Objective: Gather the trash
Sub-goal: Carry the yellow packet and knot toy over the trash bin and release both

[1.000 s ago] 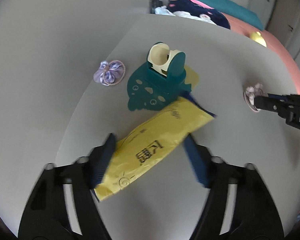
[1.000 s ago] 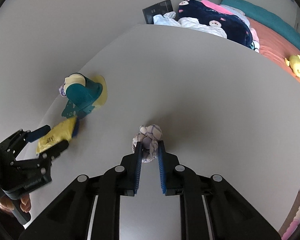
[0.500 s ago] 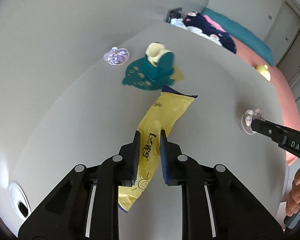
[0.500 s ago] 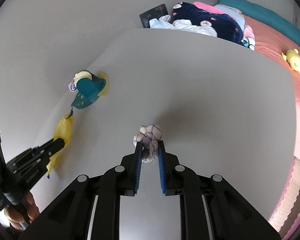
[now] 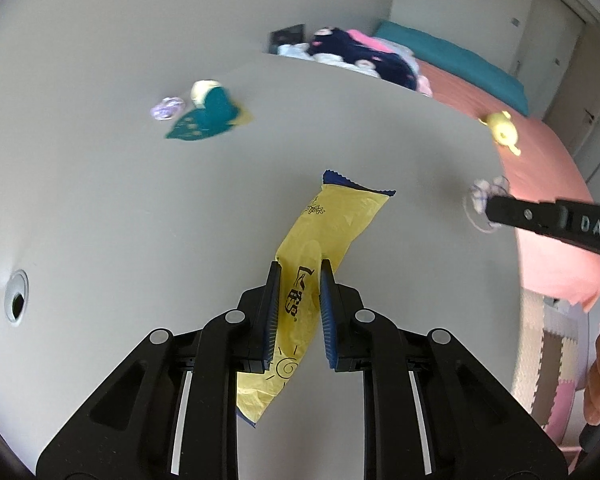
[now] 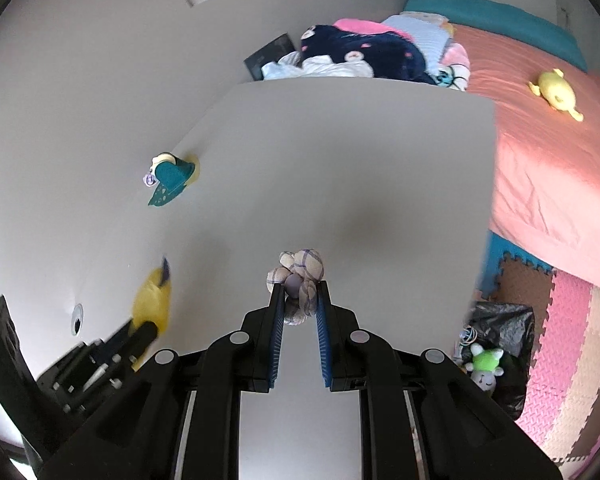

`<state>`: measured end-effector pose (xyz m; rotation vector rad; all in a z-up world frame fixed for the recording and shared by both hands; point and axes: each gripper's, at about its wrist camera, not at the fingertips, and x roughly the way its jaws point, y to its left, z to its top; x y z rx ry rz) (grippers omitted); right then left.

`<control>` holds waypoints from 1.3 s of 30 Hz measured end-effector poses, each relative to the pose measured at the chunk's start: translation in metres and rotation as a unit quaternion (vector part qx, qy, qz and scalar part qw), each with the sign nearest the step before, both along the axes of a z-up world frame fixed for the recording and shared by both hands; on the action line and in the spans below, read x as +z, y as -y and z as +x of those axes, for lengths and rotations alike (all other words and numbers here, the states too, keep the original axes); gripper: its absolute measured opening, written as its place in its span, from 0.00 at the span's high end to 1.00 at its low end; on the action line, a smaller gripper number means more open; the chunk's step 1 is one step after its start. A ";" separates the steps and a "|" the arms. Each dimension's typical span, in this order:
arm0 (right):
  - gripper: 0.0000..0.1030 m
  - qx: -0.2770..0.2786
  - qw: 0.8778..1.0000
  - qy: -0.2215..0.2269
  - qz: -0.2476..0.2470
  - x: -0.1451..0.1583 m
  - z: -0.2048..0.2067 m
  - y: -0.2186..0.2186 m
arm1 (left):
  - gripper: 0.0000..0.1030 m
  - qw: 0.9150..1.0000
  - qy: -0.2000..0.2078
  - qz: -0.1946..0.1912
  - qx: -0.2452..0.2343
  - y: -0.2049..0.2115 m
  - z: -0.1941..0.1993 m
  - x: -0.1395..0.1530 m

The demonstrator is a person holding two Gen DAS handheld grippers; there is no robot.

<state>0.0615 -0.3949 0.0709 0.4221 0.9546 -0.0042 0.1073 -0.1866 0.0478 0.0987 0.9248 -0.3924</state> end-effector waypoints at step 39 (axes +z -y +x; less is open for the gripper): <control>0.83 -0.161 0.986 -0.047 -0.008 -0.074 -0.214 0.226 | 0.81 0.970 -0.066 0.009 -0.234 0.285 -0.202 -0.068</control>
